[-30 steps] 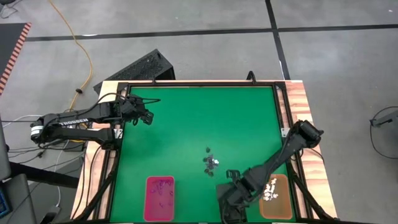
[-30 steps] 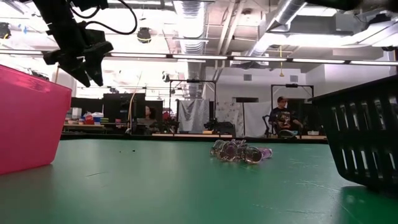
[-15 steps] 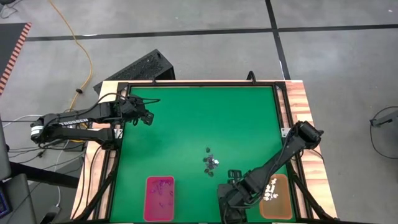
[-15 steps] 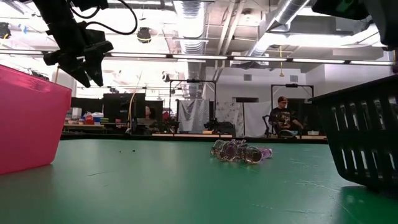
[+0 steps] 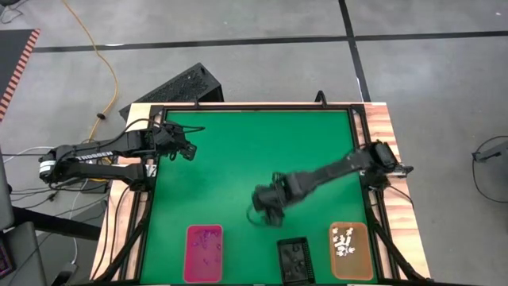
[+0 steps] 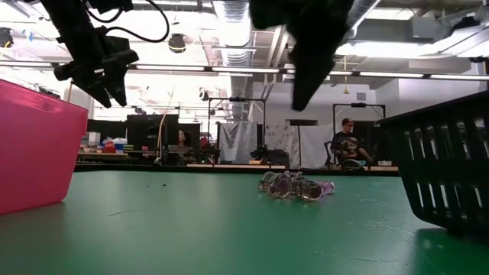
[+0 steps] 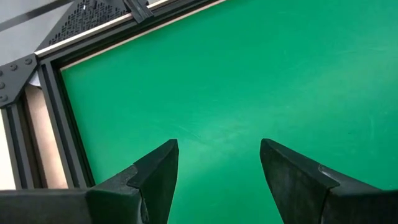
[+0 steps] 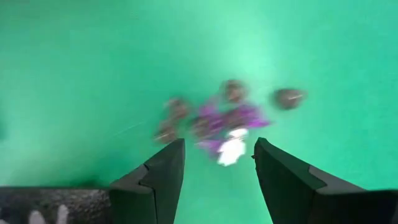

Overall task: Sort Halloween decoration
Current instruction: Put the black skull toy into the black organizing bin

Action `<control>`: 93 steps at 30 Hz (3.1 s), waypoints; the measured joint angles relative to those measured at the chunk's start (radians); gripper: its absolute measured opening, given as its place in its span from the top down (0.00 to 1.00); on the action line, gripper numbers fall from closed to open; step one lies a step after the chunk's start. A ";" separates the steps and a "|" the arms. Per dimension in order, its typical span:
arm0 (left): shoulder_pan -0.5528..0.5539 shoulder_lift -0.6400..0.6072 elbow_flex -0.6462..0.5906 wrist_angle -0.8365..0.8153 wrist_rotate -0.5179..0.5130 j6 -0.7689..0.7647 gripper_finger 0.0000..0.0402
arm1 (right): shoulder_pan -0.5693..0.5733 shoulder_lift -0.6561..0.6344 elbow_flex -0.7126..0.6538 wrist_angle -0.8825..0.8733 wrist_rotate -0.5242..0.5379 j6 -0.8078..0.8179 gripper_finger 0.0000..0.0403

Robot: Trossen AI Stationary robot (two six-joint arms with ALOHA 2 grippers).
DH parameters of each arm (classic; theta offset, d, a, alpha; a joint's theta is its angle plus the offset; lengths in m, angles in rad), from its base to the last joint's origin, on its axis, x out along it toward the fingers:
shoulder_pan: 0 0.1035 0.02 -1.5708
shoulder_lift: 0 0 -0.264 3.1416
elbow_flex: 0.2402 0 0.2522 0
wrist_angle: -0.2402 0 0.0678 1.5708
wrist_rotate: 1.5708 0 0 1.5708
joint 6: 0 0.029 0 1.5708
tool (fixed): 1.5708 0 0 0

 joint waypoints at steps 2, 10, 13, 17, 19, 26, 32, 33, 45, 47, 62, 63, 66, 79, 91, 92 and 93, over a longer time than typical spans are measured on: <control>0.000 0.000 0.000 0.000 -0.004 0.000 0.46 | -0.063 0.000 0.000 -0.007 -0.001 -0.041 0.46; 0.000 0.000 0.000 0.000 -0.008 0.027 0.46 | -0.229 0.043 0.000 0.027 -0.054 -0.136 0.46; 0.000 0.000 0.000 0.000 -0.008 0.032 0.46 | -0.240 0.064 0.000 0.045 -0.076 -0.136 0.46; 0.000 0.000 0.000 0.000 -0.009 0.035 0.46 | -0.236 0.101 -0.001 0.073 -0.089 -0.137 0.46; 0.000 0.000 0.000 0.001 -0.010 0.034 0.46 | -0.235 0.115 0.000 0.074 -0.098 -0.135 0.46; 0.001 0.000 0.000 0.000 -0.008 0.029 0.46 | -0.236 0.140 -0.089 0.159 -0.120 -0.133 0.46; 0.001 0.000 0.000 0.001 -0.018 0.024 0.46 | -0.244 0.134 -0.189 0.258 -0.149 -0.122 0.46; 0.001 0.000 0.000 0.001 -0.028 0.024 0.46 | -0.244 0.132 -0.200 0.280 -0.151 -0.120 0.46; 0.001 0.000 0.000 0.001 -0.037 0.005 0.46 | -0.242 0.134 -0.206 0.291 -0.156 -0.116 0.74; 0.001 0.000 0.000 0.001 -0.038 0.005 0.46 | -0.239 0.134 -0.204 0.288 -0.156 -0.116 0.74; 0.001 0.000 0.000 -0.001 -0.045 0.008 0.46 | -0.196 0.025 -0.142 0.103 -0.163 -0.094 0.92; 0.001 0.000 0.000 -0.003 -0.045 0.012 0.46 | -0.181 0.003 -0.143 0.064 -0.163 -0.077 0.92; 0.001 0.000 0.000 -0.006 -0.035 0.013 0.46 | -0.110 -0.099 -0.159 -0.050 -0.153 0.029 0.93; 0.001 0.000 0.000 -0.007 -0.008 0.013 0.46 | 0.184 -0.365 -0.471 0.053 -0.251 0.444 0.60; 0.001 0.000 0.000 -0.007 -0.009 -0.013 0.46 | 0.412 -0.340 -0.565 0.266 -0.123 0.228 0.50; 0.001 0.000 0.000 -0.007 -0.009 -0.013 0.46 | 0.412 -0.330 -0.575 0.293 -0.124 0.228 0.50; 0.001 0.000 0.000 -0.007 -0.010 -0.014 0.46 | 0.411 -0.320 -0.580 0.310 -0.128 0.225 0.50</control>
